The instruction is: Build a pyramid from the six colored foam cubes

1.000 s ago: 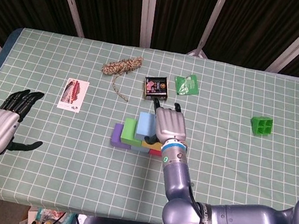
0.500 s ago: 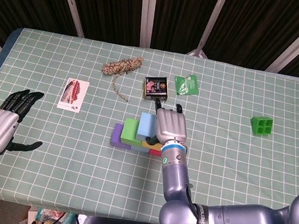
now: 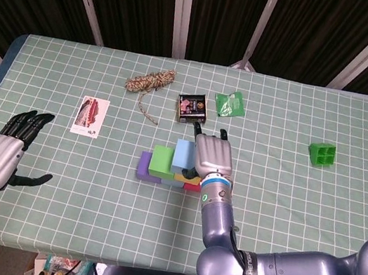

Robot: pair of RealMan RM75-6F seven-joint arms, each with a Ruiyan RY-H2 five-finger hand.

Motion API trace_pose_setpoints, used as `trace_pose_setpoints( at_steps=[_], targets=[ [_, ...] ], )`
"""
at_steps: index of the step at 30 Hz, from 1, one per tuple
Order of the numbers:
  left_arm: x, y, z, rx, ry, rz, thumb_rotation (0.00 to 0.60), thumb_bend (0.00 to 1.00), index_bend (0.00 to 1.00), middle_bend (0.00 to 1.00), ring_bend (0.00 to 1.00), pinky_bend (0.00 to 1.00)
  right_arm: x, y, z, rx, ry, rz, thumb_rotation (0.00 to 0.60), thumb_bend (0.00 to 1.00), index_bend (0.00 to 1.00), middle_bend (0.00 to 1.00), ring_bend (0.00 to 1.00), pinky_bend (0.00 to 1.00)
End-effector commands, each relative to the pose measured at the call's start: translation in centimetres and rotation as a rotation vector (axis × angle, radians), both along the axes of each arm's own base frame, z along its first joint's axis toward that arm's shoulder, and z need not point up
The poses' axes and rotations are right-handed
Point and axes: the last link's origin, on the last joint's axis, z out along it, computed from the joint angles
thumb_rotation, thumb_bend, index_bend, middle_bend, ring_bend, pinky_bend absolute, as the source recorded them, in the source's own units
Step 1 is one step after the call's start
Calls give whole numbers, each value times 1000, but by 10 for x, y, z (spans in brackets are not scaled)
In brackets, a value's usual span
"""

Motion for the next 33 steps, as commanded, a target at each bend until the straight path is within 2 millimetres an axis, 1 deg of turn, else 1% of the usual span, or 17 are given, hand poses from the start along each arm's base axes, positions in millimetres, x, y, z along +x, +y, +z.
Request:
trace_pose_setpoints(
  at_steps=[1, 16, 33],
  targets=[
    [0, 0, 0, -1, 0, -1, 600, 102, 11, 64, 0, 0, 1, 1, 0, 1, 0, 1, 600, 244, 28, 537, 312, 16],
    [1, -1, 1, -2, -2, -1, 600, 102, 12, 64, 0, 0, 4, 4, -2, 6, -13, 5, 600, 244, 28, 537, 313, 16],
    [0, 0, 1, -2, 2, 4, 600, 102, 11, 64, 0, 0, 5, 4, -9, 13, -11, 0, 600, 245, 28, 537, 312, 16]
  ],
)
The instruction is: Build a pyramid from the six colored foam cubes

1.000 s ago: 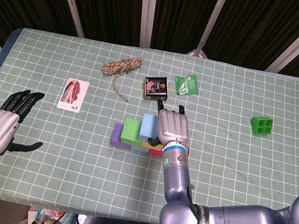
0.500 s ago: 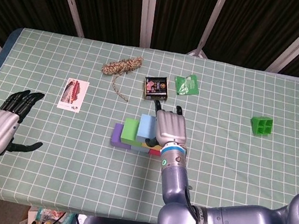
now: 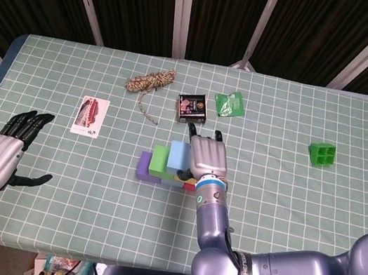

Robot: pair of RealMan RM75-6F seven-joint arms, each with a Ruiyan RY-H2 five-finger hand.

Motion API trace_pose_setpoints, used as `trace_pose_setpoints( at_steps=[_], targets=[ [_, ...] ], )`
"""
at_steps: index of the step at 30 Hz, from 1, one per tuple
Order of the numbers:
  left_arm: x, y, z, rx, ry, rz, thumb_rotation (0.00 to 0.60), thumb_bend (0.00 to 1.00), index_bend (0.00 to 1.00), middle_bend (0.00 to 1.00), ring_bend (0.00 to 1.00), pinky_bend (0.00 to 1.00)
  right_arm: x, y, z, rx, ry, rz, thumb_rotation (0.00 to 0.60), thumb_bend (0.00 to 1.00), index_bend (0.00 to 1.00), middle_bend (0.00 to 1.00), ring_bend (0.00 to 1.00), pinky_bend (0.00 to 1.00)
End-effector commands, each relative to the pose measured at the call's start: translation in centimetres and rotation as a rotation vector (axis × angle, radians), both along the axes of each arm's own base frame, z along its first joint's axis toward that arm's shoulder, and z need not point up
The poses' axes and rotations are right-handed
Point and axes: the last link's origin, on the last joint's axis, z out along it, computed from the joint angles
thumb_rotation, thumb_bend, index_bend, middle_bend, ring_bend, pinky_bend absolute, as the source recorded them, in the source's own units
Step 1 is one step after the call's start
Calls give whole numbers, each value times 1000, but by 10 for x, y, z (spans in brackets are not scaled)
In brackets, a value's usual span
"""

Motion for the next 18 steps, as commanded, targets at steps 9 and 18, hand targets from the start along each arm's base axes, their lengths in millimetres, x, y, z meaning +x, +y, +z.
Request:
trace_pose_setpoints(
  at_steps=[9, 18],
  targets=[
    [0, 0, 0, -1, 2, 2, 600, 102, 12, 63, 0, 0, 0, 0, -2, -2, -3, -3, 600, 245, 28, 537, 309, 16],
    [0, 0, -1, -5, 7, 5, 600, 102, 11, 63, 0, 0, -1, -1, -3, -6, 0, -2, 600, 244, 28, 537, 300, 16]
  ],
)
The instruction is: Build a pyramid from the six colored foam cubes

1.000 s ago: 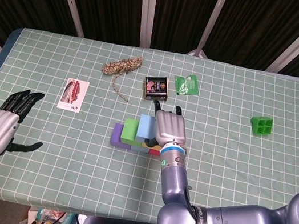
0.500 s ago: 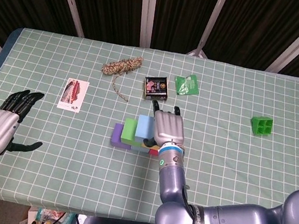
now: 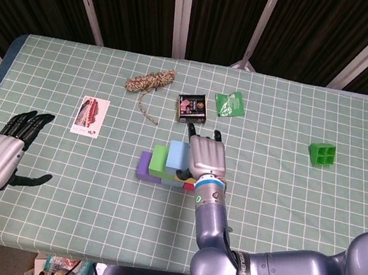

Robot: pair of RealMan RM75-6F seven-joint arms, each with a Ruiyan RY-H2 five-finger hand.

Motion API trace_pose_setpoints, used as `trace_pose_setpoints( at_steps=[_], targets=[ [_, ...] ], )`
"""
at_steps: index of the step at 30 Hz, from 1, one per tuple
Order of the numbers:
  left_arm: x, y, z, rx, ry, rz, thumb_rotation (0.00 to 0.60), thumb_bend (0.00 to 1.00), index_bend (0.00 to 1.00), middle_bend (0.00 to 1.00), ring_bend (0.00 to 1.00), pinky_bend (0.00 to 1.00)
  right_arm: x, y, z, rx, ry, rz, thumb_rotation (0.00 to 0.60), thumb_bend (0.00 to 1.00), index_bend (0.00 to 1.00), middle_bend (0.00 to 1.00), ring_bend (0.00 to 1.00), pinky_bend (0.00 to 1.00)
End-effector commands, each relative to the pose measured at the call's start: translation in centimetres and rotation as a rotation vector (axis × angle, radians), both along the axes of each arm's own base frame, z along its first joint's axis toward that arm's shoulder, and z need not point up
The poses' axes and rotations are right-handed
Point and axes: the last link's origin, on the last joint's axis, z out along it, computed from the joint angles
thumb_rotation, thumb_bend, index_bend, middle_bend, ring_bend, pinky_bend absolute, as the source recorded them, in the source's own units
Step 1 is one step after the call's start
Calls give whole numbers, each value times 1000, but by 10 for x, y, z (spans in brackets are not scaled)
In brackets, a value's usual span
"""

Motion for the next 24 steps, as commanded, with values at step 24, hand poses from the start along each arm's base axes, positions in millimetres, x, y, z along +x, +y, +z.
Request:
trace_pose_setpoints(
  at_steps=[24],
  targets=[
    [1, -1, 0, -3, 4, -2, 600, 102, 11, 63, 0, 0, 0, 3, 0, 27, 2, 0, 600, 244, 0, 220, 104, 16]
  ],
)
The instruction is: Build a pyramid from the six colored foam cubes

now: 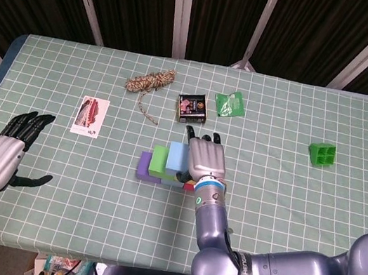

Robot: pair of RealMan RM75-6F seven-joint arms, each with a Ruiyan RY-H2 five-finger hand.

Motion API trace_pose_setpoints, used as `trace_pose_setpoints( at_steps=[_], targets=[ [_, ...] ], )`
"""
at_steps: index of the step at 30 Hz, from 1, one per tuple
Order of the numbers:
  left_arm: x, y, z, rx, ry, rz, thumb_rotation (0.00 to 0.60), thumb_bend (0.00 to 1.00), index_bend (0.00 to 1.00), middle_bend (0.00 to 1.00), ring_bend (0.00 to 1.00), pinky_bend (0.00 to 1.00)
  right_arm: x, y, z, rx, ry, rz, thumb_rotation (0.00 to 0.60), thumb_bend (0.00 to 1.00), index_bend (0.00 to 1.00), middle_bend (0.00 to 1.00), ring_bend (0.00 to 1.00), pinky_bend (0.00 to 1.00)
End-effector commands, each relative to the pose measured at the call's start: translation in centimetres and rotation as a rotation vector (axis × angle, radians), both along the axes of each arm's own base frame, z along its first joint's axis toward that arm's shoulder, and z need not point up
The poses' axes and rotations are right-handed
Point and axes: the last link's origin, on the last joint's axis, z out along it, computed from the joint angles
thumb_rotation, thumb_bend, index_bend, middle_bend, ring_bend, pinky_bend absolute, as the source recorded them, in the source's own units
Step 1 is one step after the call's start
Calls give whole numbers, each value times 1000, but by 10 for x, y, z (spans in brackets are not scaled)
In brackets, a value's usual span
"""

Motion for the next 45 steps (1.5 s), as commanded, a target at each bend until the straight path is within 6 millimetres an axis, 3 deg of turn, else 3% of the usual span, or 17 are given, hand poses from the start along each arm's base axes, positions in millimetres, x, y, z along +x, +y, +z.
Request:
trace_pose_setpoints(
  at_steps=[1, 6, 13, 21, 29, 39, 42, 45],
  targets=[
    [0, 0, 0, 0, 1, 0, 600, 102, 11, 63, 0, 0, 0, 0, 0, 1, -1, 2, 600, 244, 0, 203, 96, 16],
    [0, 0, 0, 1, 1, -1, 600, 102, 11, 63, 0, 0, 1, 0, 0, 1, -8, 3, 600, 245, 0, 149, 66, 16],
    [0, 0, 0, -1, 3, -1, 600, 102, 12, 63, 0, 0, 2, 1, 1, 2, -17, 9, 600, 206, 0, 0, 0, 16],
    [0, 0, -1, 0, 7, -2, 600, 102, 11, 63, 0, 0, 1, 8, 7, 21, -9, 21, 600, 167, 0, 0, 0, 15],
    [0, -1, 0, 10, 11, -3, 600, 102, 11, 63, 0, 0, -11, 13, 28, -16, 4, 18, 600, 166, 0, 0, 0, 0],
    [-1, -2, -1, 29, 24, -16, 600, 102, 11, 63, 0, 0, -66, 18, 81, -174, 63, -26, 600, 165, 0, 0, 0, 0],
    [-2, -2, -3, 37, 32, -23, 600, 102, 11, 63, 0, 0, -91, 20, 98, -233, 74, -63, 600, 166, 0, 0, 0, 0],
    [-4, -2, -5, 51, 40, -25, 600, 103, 11, 62, 0, 0, -129, 24, 113, -284, 79, -107, 600, 166, 0, 0, 0, 0]
  ],
)
